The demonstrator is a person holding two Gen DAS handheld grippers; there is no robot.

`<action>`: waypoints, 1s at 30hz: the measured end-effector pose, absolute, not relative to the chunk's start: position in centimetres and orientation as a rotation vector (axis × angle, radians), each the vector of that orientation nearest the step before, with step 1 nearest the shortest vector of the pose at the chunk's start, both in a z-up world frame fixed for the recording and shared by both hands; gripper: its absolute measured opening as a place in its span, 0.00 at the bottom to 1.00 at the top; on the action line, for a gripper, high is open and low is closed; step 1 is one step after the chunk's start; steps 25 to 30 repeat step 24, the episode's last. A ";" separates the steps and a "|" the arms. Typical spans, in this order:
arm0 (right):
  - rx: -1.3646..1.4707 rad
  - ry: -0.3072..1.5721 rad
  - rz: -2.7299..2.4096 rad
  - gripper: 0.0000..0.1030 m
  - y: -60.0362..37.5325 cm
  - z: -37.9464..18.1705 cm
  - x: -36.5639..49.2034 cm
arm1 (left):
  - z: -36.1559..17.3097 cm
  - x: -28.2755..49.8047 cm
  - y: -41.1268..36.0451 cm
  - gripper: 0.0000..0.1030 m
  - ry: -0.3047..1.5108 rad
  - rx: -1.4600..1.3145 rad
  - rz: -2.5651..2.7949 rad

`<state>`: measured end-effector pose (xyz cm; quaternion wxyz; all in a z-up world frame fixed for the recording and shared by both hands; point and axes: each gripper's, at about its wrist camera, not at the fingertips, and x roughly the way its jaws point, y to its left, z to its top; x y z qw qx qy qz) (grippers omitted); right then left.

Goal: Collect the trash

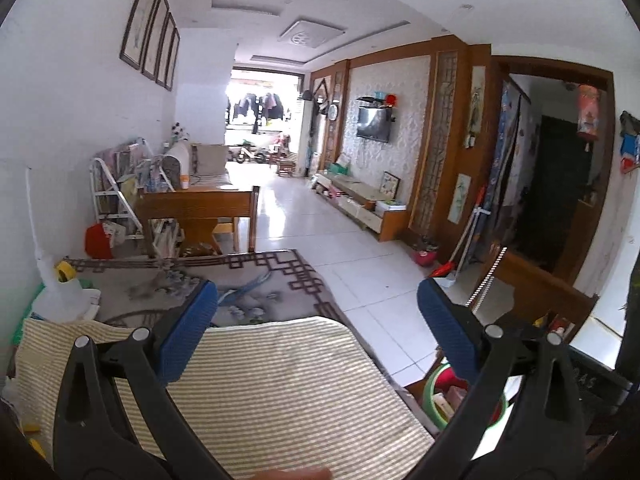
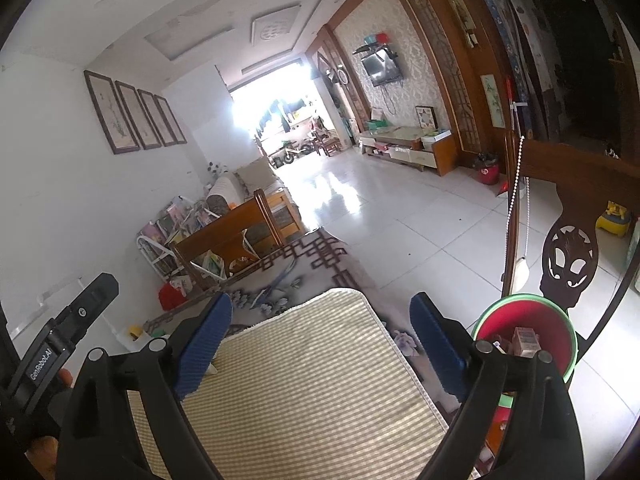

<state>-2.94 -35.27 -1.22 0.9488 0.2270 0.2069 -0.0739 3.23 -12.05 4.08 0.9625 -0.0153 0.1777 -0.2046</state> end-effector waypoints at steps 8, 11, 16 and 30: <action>0.456 0.425 -0.143 0.85 -34.6 -1.2 -3.2 | 4.0 3.3 -12.0 0.95 0.363 -0.023 -0.402; 0.455 0.423 -0.145 0.85 -34.6 -1.1 -3.2 | 4.1 3.2 -11.8 0.95 0.364 -0.025 -0.412; 0.457 0.422 -0.145 0.85 -34.5 -1.1 -3.4 | 4.2 3.0 -12.0 0.95 0.364 -0.025 -0.422; 0.461 0.423 -0.142 0.85 -34.5 -1.2 -3.4 | 4.3 3.0 -12.0 0.95 0.369 -0.024 -0.428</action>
